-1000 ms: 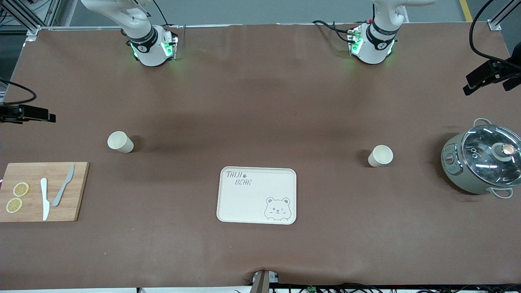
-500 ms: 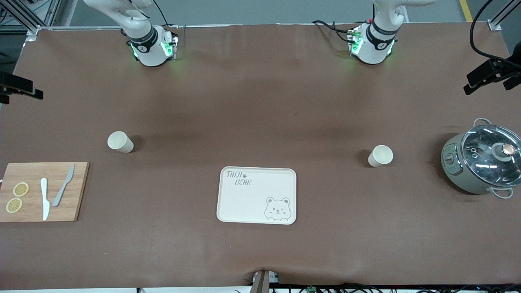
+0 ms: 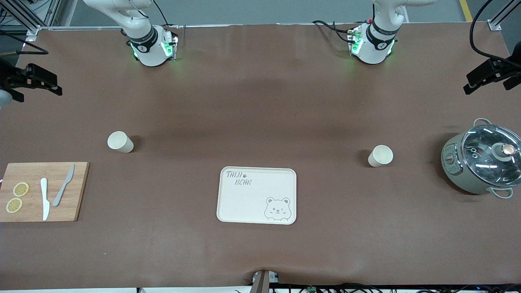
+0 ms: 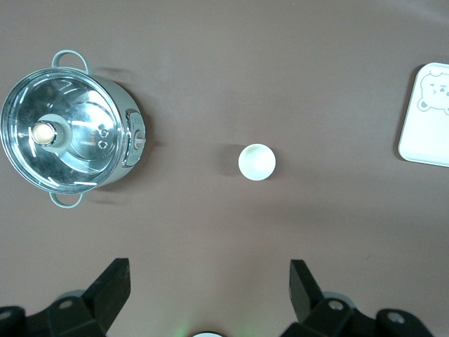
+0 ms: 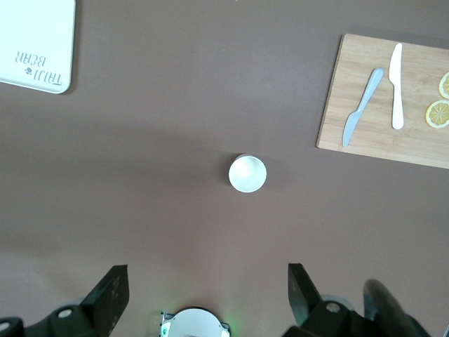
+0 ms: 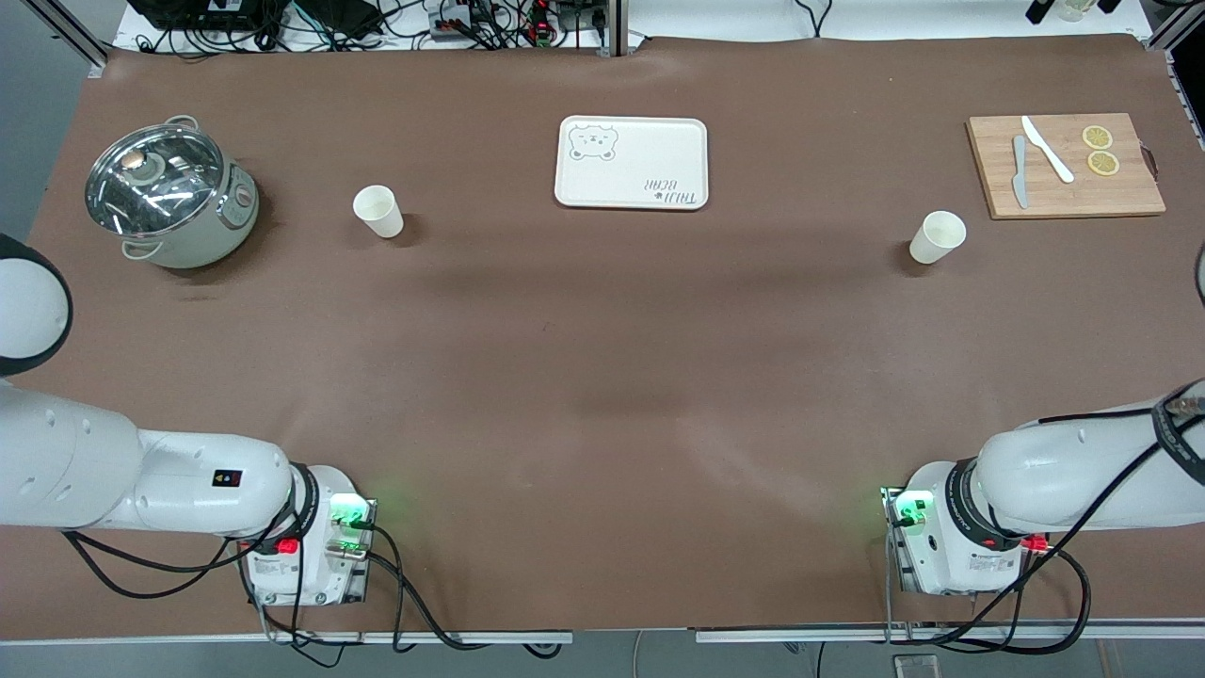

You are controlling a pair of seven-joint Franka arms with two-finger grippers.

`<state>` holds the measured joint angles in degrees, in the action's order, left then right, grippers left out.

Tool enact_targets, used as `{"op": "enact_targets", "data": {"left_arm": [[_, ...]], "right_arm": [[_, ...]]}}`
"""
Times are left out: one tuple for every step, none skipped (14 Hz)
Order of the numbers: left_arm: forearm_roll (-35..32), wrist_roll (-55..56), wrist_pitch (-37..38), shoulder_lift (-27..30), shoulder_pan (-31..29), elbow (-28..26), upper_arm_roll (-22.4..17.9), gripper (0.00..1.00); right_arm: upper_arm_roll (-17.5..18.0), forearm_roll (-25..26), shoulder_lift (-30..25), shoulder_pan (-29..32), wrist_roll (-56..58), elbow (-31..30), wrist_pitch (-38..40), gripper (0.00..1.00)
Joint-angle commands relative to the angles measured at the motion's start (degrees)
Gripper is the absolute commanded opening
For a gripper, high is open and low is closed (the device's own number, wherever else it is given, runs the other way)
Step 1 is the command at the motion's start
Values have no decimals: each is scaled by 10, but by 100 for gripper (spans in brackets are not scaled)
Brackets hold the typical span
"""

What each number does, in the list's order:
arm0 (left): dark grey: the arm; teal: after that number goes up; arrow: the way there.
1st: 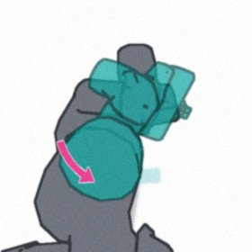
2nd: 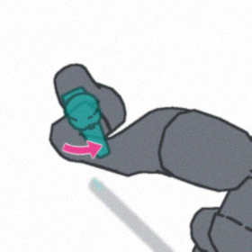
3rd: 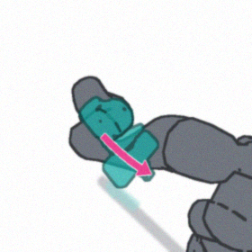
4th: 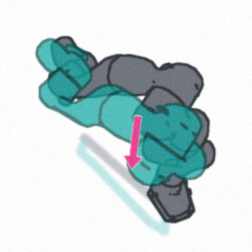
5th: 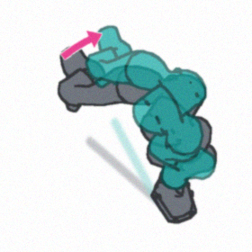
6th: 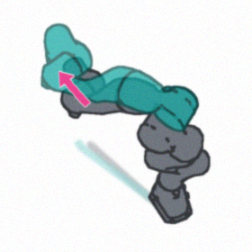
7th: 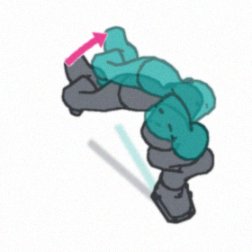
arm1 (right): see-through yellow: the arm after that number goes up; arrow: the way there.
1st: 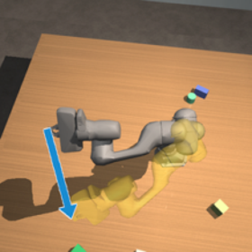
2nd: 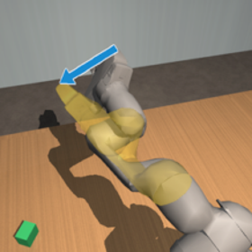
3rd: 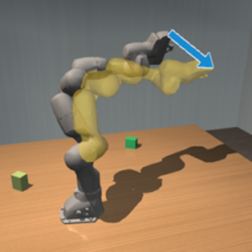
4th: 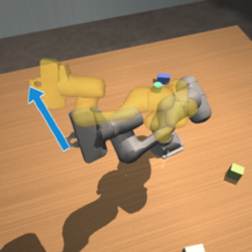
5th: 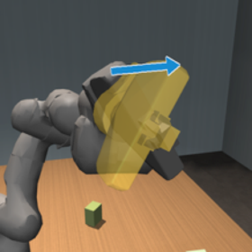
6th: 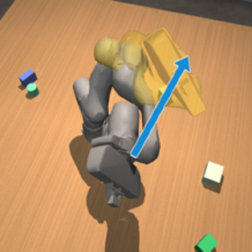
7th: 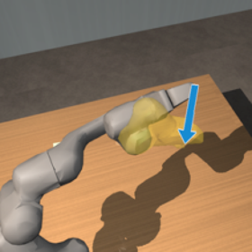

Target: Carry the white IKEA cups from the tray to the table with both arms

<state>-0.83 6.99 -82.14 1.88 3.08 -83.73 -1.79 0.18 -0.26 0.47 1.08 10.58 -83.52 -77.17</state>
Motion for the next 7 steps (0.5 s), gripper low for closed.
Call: {"op": "enact_targets", "data": {"left_arm": [[1, -8, -2, 14, -5, -9, 6, 100], [1, -8, -2, 14, -5, -9, 6, 100], [1, -8, -2, 14, -5, -9, 6, 100], [1, -8, -2, 14, -4, -9, 6, 100], [1, -8, -2, 13, -4, -9, 6, 100], [1, -8, -2, 12, -4, -10, 6, 100], [1, -8, -2, 12, -4, -10, 6, 100]], "right_arm": [[-16, -23, -41, 17, -3, -58, -18, 100], [-28, -43, -43, 15, -3, -57, -11, 100], [-28, -44, -44, 14, -3, -54, -8, 100], [-29, -43, -43, 14, -3, -54, -7, 100], [-29, -44, -42, 15, -3, -54, -8, 100], [-29, -41, -42, 12, -3, -53, -9, 100], [-26, -38, -42, 10, -6, -53, -7, 100]]}}
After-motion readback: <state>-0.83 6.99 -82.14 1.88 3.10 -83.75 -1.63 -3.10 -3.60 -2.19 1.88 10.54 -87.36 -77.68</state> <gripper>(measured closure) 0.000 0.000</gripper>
